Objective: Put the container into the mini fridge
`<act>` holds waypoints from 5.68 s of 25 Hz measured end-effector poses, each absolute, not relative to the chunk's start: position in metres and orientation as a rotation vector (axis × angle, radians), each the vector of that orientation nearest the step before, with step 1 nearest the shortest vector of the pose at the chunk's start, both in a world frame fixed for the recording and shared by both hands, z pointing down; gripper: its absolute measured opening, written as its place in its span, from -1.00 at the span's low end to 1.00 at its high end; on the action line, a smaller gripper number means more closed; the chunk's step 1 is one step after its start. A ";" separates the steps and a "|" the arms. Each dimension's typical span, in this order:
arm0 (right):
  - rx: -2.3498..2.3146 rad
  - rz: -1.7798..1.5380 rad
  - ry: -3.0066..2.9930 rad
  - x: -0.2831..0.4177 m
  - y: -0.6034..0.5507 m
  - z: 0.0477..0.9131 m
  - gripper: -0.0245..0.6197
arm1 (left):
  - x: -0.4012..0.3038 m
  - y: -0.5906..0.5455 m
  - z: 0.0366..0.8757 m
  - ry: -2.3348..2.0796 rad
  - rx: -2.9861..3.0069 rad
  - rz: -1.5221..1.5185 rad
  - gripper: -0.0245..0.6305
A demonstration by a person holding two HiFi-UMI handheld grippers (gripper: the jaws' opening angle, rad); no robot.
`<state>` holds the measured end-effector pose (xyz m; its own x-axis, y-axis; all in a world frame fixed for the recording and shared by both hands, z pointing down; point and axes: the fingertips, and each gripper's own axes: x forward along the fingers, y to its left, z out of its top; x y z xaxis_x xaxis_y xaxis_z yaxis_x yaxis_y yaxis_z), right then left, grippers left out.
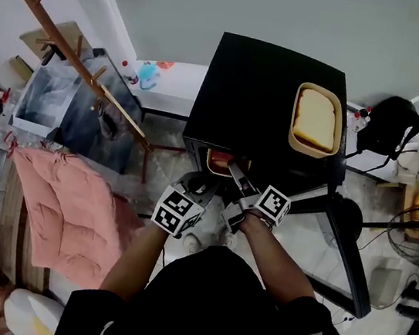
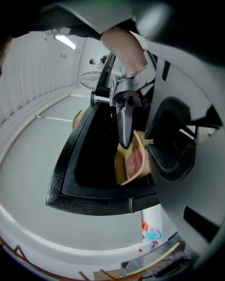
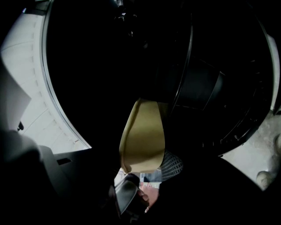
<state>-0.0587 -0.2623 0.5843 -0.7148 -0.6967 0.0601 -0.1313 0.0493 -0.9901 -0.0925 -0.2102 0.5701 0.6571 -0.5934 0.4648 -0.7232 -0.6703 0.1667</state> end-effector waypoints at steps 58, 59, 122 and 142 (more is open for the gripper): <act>-1.360 -0.804 2.889 -0.038 -0.270 0.560 -0.41 | -0.127 -0.242 0.546 -1.337 2.390 0.372 -0.79; -1.356 -0.796 2.890 -0.038 -0.267 0.557 -0.41 | -0.128 -0.241 0.544 -1.339 2.396 0.359 -0.79; -1.482 -0.743 2.521 0.089 -0.177 0.429 -0.63 | 0.045 -0.283 0.396 -0.749 3.389 1.354 -0.58; -1.404 -0.799 2.451 0.090 -0.182 0.421 -0.63 | 0.043 -0.258 0.396 -0.364 3.455 1.640 -0.82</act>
